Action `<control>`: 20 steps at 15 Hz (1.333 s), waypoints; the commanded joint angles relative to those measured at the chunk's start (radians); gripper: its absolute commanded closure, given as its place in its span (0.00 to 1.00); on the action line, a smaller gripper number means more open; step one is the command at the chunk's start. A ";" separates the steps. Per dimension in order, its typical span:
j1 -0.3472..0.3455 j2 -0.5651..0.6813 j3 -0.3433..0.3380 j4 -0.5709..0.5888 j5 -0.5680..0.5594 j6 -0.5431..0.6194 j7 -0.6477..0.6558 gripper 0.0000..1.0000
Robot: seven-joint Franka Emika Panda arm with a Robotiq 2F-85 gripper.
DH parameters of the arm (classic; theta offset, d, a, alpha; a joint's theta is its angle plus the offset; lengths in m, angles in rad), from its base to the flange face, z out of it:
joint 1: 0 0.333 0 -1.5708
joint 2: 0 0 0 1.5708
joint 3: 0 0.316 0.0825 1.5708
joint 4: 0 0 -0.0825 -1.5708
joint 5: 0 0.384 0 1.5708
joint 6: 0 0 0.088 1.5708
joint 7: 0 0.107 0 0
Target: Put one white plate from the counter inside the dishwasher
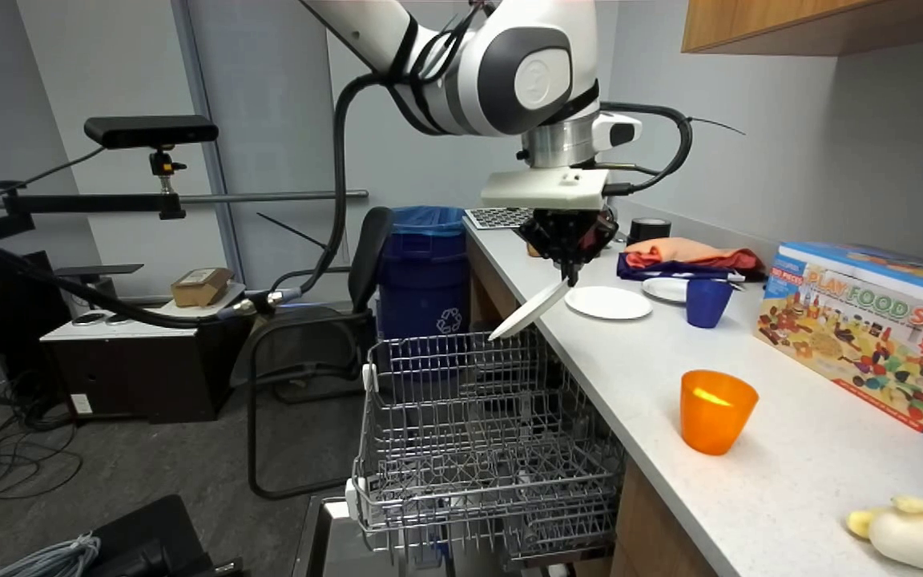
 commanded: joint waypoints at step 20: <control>-0.003 -0.016 0.003 -0.018 0.007 -0.010 -0.016 0.00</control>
